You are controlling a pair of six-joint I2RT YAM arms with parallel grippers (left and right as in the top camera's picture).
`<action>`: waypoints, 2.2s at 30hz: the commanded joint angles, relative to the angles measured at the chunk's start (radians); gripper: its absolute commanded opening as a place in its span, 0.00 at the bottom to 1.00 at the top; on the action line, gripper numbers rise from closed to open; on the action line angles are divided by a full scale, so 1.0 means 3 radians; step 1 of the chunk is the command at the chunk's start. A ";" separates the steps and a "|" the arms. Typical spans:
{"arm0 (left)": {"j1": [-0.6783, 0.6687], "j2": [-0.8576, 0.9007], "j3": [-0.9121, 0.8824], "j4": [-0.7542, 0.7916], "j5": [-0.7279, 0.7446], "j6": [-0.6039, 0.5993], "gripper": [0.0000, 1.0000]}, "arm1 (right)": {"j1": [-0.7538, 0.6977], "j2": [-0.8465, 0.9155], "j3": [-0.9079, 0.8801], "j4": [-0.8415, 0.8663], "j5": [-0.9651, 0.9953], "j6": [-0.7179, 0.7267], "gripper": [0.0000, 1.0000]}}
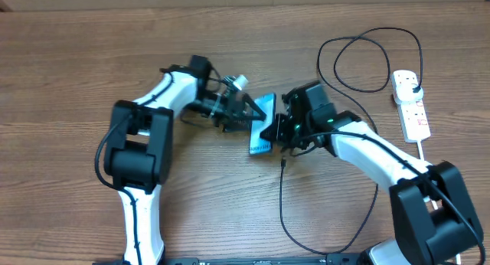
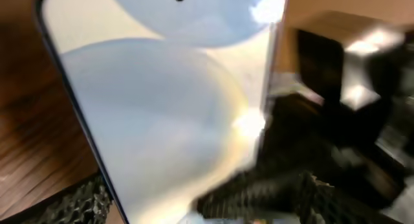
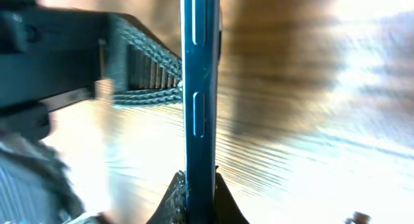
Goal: Plug charger to phone and switch on socket
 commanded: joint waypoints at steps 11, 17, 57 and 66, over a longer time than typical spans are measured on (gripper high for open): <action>0.0098 -0.0065 0.0304 -0.0113 0.1048 0.0540 0.69 | -0.0048 -0.0079 0.0051 0.0556 -0.0843 -0.0046 0.04; 0.0094 -0.0308 0.0580 -0.0177 0.1047 0.0487 0.59 | -0.0048 -0.0079 0.0051 0.0626 -0.0842 -0.0045 0.04; -0.0122 -0.1334 0.0598 -0.0239 0.1048 0.0161 0.28 | -0.0350 -0.0079 0.0051 0.1874 -0.1653 0.0516 0.04; -0.0123 -0.1334 0.0598 -0.0239 0.1048 0.0164 0.23 | -0.0352 -0.0079 0.0051 0.1873 -0.1737 0.0512 0.04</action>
